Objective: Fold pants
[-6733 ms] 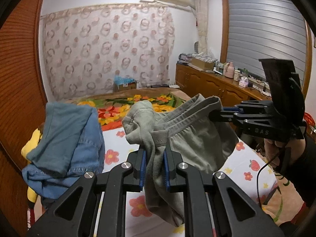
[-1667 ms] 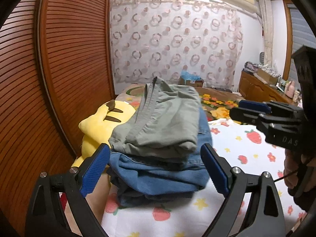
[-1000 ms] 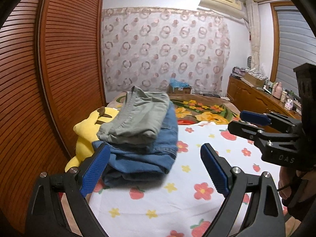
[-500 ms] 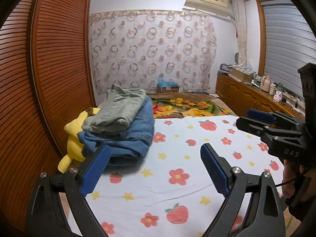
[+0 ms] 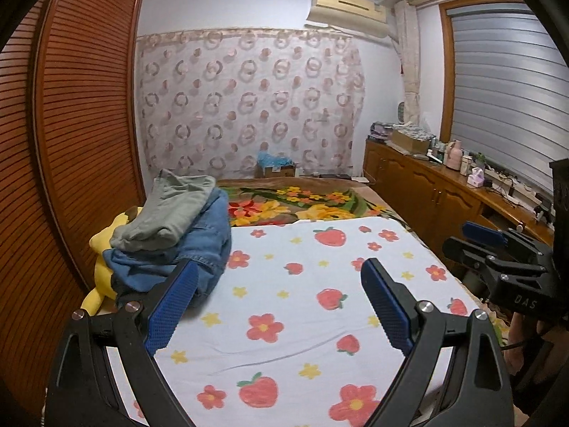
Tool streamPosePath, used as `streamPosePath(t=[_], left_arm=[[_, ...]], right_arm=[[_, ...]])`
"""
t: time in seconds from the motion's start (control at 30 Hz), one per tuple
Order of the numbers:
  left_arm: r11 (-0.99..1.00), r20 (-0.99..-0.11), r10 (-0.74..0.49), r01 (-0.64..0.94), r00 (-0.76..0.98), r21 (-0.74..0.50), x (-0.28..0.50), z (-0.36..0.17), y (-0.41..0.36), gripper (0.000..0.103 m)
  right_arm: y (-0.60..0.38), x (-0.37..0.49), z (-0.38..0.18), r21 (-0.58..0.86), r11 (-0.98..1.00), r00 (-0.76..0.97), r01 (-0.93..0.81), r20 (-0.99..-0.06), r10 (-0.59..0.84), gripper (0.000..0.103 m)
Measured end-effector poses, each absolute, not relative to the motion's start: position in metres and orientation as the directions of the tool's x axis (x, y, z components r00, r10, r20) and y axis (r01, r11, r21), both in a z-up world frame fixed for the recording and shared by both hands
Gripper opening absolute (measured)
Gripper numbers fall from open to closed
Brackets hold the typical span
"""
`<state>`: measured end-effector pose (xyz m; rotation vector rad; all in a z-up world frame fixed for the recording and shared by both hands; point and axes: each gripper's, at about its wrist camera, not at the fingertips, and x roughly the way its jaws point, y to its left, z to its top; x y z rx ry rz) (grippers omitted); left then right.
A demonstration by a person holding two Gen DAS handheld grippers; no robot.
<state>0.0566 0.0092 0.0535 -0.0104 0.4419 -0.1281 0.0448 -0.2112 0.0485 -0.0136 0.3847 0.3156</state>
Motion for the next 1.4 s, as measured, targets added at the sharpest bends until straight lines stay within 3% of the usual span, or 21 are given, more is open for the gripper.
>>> streamPosePath(t=[0.6, 1.4], left_arm=[[0.990, -0.389, -0.133, 0.138, 0.912, -0.014, 0.040, 0.064, -0.023, 0.093], [0.992, -0.385, -0.116, 0.122, 0.916, -0.008, 0.032, 0.062, -0.018, 0.093]], right_arm=[[-0.207, 0.010, 0.049, 0.059, 0.982, 0.931, -0.179, -0.313, 0.188, 0.067], [-0.208, 0.003, 0.037, 0.076, 0.982, 0.934, -0.171, -0.304, 0.186, 0.068]])
